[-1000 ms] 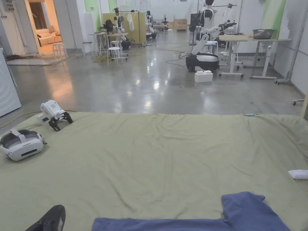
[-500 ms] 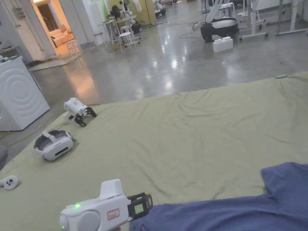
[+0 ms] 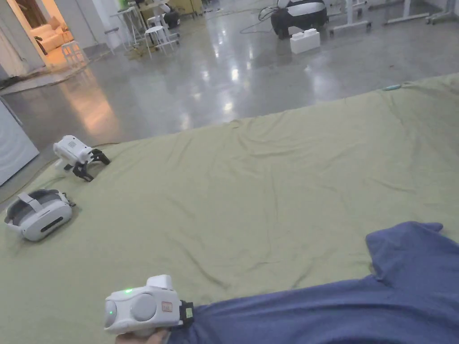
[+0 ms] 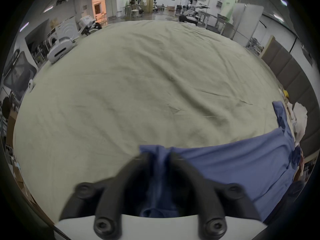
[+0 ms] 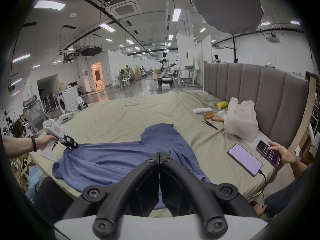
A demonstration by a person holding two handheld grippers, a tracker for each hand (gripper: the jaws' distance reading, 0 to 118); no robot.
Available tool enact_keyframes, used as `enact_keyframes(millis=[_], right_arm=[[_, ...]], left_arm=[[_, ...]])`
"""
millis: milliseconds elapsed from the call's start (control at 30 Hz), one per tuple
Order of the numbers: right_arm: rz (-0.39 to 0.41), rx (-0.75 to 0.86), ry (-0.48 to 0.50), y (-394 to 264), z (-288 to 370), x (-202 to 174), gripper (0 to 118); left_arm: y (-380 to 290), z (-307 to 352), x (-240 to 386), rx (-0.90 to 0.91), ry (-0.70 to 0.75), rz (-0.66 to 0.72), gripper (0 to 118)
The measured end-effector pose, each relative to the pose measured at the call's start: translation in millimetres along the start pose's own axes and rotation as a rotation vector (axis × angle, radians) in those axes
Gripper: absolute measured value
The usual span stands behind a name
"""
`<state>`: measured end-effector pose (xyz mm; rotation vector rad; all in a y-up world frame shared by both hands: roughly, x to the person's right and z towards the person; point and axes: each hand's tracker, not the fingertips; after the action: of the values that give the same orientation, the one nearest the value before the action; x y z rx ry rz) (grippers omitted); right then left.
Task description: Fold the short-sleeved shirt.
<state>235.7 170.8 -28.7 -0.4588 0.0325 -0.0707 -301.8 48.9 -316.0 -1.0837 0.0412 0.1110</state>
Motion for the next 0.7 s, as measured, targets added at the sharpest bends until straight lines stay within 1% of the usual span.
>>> enact_keyframes(millis=[33,67,100,167,200,233,267,300,333,367,400,467,533,567,633,667,700], right_arm=[[0.000,-0.013,-0.003,5,-10,4,0],[0.002,-0.033,0.000,13,-23,9,0],[0.015,-0.079,0.009,22,-39,15,0],[0.029,-0.204,0.024,53,-85,28,0],[0.007,-0.334,0.032,68,-117,36,12],[-0.021,-0.434,0.042,82,-148,43,37],[-0.042,-0.513,0.057,89,-181,50,65],[-0.054,-0.543,0.082,91,-215,55,83],[-0.054,-0.598,0.082,92,-245,58,82],[-0.046,-0.678,0.056,87,-278,68,82],[-0.015,-0.726,0.013,83,-301,70,82],[0.073,-0.818,-0.047,72,-343,73,82],[0.114,-0.863,-0.129,57,-366,73,82],[0.123,-0.857,-0.144,51,-371,75,81],[0.084,-0.859,-0.105,42,-367,73,78],[0.078,-0.830,-0.129,41,-362,71,71],[0.087,-0.827,-0.119,43,-359,69,59]], left_arm=[[1,-1,6,-0.007,-0.021,0.005,2],[0,-6,12,-0.025,-0.003,0.006,2],[-2,-10,16,-0.030,0.035,-0.028,2],[-3,-16,20,-0.028,0.054,-0.049,1],[-3,-15,21,-0.026,0.056,-0.050,1],[-3,-15,21,-0.027,0.058,-0.052,1],[-3,-14,20,-0.031,0.058,-0.058,1],[-2,-12,21,-0.032,0.057,-0.057,1],[-1,-12,19,-0.035,0.053,-0.054,1],[0,-12,18,-0.038,0.049,-0.054,1],[1,-12,17,-0.047,0.041,-0.050,1],[3,-11,16,-0.055,0.032,-0.044,1],[3,-11,15,-0.062,0.024,-0.033,1],[4,-13,13,-0.063,0.022,-0.032,1],[4,-14,12,-0.066,0.019,-0.031,1],[4,-14,11,-0.066,0.018,-0.031,1],[4,-14,12,-0.066,0.018,-0.030,1]])
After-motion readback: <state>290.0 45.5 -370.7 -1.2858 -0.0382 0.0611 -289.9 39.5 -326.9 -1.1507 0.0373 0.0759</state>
